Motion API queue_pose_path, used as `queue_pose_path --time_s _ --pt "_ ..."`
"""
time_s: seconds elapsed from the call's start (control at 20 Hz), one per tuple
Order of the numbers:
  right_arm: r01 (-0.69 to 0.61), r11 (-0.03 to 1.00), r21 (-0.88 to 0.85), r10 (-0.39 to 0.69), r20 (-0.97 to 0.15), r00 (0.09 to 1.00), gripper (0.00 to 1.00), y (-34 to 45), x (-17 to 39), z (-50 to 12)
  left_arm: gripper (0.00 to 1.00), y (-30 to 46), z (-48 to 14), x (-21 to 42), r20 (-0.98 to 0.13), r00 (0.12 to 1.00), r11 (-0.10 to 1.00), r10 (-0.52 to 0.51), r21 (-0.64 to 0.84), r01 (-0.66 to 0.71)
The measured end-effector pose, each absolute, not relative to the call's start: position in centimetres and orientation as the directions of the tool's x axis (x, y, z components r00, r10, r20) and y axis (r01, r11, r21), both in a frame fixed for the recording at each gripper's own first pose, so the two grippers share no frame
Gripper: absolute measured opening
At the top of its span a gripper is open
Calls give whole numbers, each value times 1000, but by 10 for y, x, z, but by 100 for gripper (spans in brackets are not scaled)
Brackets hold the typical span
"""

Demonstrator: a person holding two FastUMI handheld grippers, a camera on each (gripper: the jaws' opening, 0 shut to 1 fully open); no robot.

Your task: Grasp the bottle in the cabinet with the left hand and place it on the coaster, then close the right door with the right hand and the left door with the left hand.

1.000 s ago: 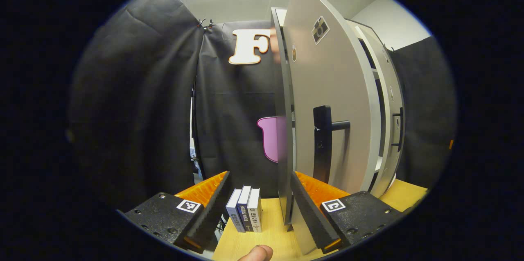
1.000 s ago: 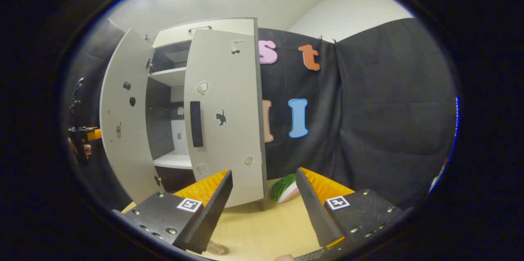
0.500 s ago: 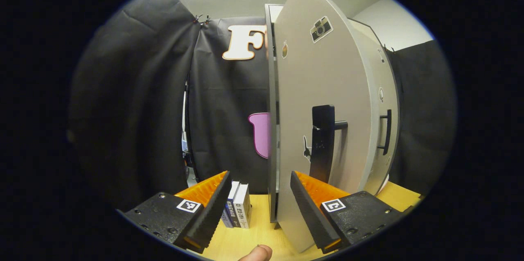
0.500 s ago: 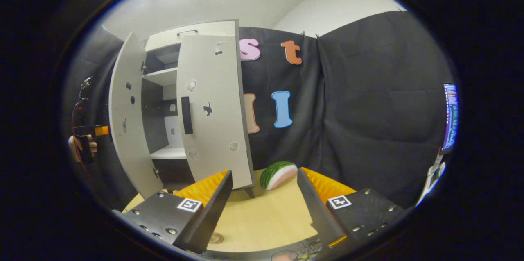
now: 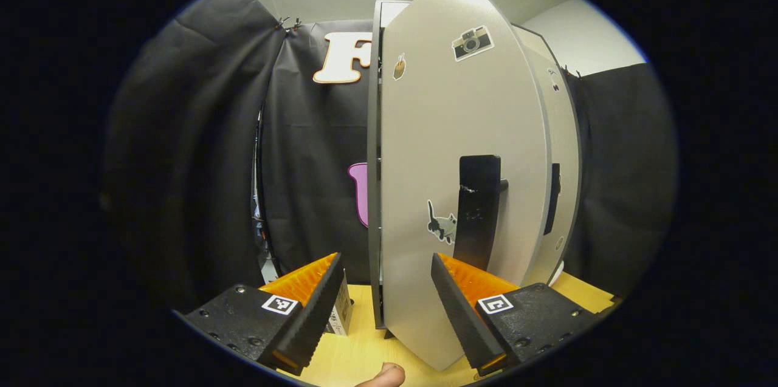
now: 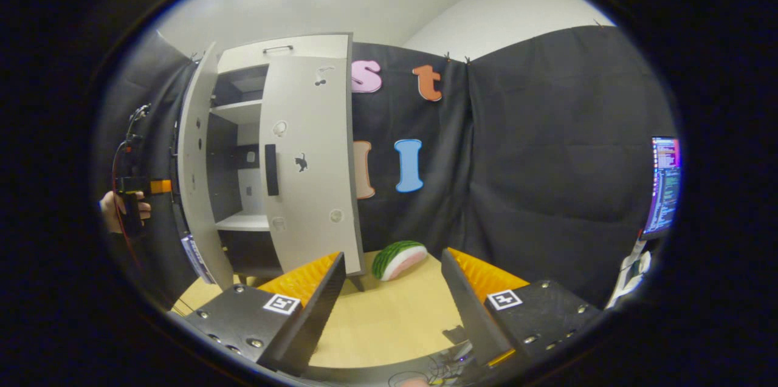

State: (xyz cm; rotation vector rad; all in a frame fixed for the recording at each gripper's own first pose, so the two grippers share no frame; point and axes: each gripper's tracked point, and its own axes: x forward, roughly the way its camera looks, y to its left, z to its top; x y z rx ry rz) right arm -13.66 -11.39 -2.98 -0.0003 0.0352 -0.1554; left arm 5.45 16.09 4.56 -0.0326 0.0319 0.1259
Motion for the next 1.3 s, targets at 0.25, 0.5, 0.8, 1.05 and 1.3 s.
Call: queue_pose_path --time_s 0.25,0.5,0.8,1.05,1.3 --pt "103 995 -7 -102 35 994 96 -88 -135 -6 90 137 44 68 -46 994 995 101 -14 -102" --pt "69 997 39 -70 26 997 100 -82 -121 0 92 102 52 85 -21 999 999 43 -21 -43" --pt "71 997 -9 -71 13 997 96 -86 -111 1 93 75 44 102 -38 999 1000 11 -13 -11" --pt "58 998 34 -58 4 998 96 -76 -95 1 94 72 35 105 -55 998 999 3 -48 -6" --pt "53 999 12 -52 -54 997 96 -60 -78 -16 94 81 26 91 -55 998 1000 9 3 -9"
